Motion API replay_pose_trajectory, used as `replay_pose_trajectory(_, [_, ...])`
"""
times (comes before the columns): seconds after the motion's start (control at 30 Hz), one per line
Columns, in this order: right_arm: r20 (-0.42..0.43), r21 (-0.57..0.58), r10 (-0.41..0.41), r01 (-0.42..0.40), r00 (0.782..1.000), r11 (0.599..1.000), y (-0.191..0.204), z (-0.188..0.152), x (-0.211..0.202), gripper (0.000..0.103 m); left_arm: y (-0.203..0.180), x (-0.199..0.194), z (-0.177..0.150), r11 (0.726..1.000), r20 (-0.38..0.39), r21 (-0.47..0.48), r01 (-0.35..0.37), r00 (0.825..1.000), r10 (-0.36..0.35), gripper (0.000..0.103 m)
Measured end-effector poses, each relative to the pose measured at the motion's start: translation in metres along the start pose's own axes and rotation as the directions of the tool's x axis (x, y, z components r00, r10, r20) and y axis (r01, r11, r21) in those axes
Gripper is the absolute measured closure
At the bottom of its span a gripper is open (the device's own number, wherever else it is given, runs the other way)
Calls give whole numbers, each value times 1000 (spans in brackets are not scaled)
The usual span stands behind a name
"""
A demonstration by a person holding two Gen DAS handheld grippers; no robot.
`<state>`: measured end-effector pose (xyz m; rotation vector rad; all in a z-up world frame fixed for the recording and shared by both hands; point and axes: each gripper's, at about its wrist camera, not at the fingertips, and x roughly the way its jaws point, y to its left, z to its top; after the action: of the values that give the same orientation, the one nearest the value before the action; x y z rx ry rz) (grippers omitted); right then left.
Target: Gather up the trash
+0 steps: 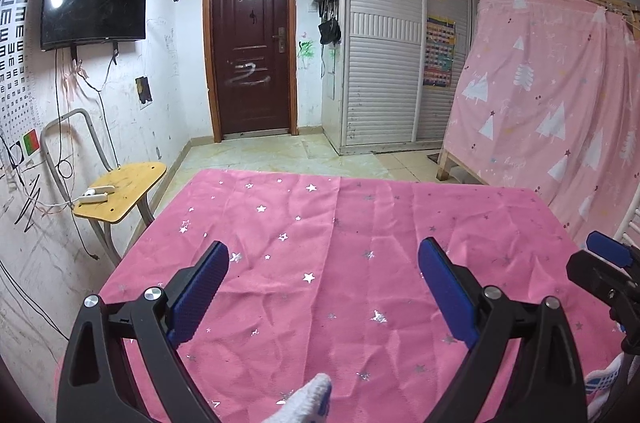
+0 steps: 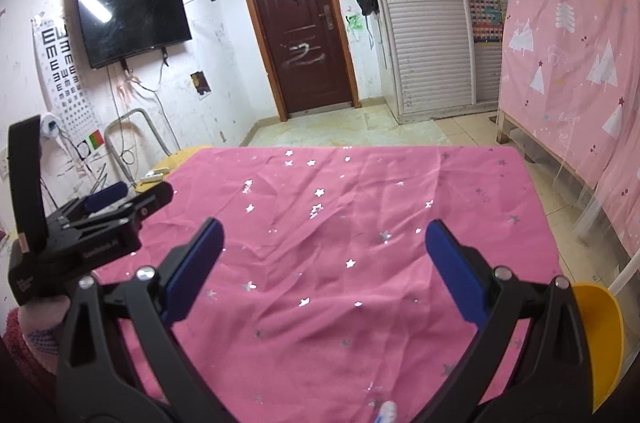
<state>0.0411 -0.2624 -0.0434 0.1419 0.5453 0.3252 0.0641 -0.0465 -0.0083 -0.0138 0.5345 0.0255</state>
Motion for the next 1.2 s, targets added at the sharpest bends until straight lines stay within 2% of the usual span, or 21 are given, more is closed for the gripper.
replay_pose_trajectory(0.73, [-12,1,-2,2,1000,1000,2,-2,10,6,3,8,-11,1000,-10,-2,-27,1000,27,15])
replay_pose_trajectory(1.2, [-12,3,-3,3,1000,1000,1,-4,11,6,0,8,-15,1000,13,15,-25,1000,25,15])
